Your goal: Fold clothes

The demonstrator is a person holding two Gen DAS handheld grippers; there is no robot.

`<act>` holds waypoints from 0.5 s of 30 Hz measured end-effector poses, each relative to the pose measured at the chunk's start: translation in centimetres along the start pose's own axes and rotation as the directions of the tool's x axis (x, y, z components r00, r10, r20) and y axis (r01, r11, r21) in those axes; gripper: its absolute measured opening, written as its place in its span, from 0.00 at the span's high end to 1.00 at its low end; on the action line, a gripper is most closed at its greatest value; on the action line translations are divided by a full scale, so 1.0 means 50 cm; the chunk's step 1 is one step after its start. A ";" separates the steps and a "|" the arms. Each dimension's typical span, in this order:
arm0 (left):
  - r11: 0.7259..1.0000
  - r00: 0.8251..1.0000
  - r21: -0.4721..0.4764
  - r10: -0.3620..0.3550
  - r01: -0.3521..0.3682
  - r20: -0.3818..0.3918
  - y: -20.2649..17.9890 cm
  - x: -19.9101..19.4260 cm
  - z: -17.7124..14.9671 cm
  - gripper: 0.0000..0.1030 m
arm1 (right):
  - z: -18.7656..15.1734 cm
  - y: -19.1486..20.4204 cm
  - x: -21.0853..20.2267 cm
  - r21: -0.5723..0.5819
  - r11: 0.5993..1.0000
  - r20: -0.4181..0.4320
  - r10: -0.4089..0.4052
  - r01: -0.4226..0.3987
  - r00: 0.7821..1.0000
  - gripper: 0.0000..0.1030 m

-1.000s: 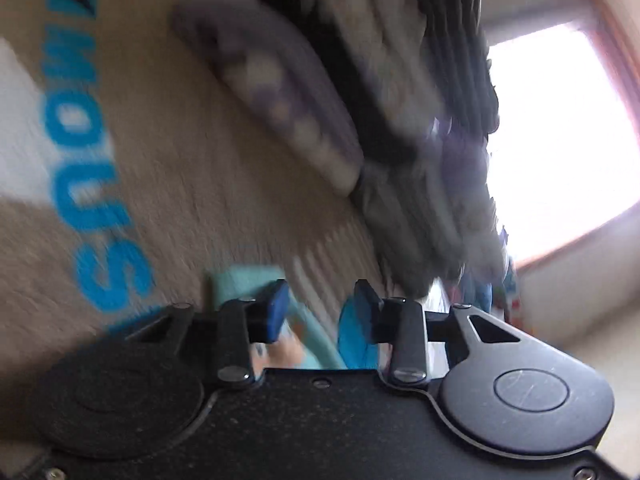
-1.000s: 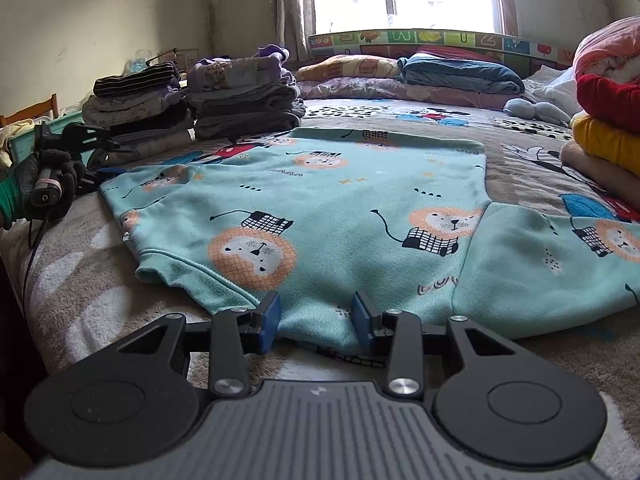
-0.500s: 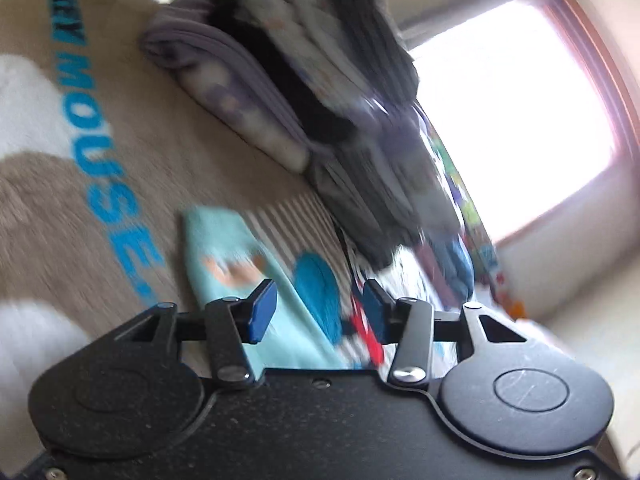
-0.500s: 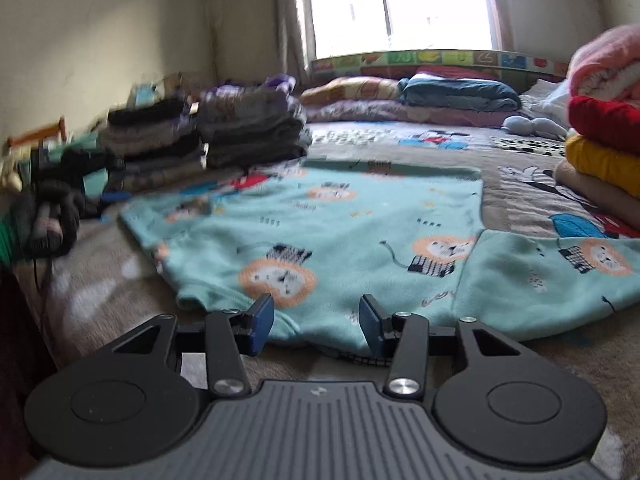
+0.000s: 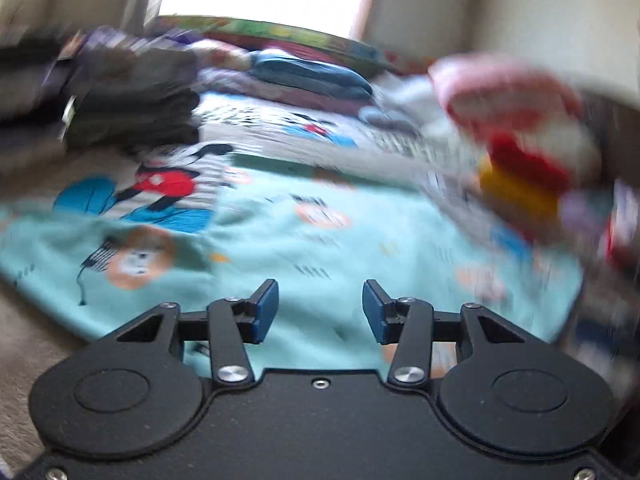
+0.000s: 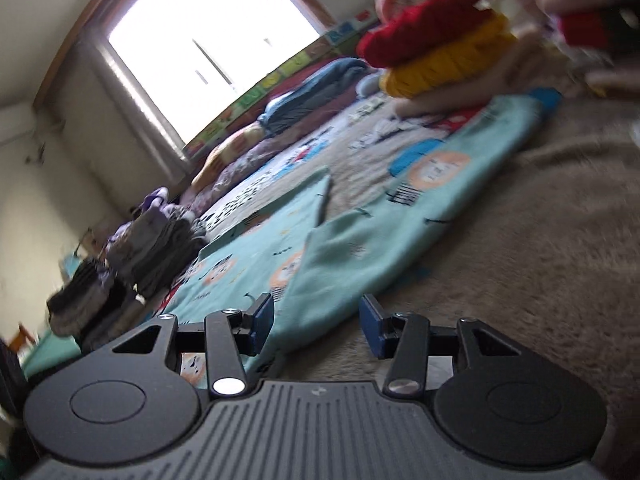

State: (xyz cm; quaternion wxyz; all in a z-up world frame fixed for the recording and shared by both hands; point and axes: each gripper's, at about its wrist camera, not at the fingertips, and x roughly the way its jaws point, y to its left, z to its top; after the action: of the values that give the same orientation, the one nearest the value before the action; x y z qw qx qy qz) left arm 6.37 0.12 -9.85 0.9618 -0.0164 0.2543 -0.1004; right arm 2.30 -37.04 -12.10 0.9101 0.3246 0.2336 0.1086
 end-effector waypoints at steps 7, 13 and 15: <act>0.981 1.000 0.196 0.009 -0.005 -0.020 -0.088 0.027 -0.020 0.59 | 0.006 -0.077 -0.005 0.251 0.967 0.040 0.039 -0.047 0.998 0.53; 0.929 0.999 0.369 -0.031 0.033 -0.010 -0.204 0.010 -0.025 0.56 | 0.032 -0.135 -0.015 0.366 0.928 0.116 0.026 -0.067 0.993 0.52; 0.889 0.999 0.455 -0.052 0.053 -0.014 -0.256 0.015 -0.039 0.56 | 0.040 -0.157 -0.019 0.406 0.911 0.135 0.021 -0.075 0.991 0.52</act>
State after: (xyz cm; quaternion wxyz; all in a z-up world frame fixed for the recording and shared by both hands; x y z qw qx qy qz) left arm 3.67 -12.52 -10.82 0.9356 0.2024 0.2241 -0.1829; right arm 2.83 -44.47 -15.42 0.8317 0.5204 0.1842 0.0586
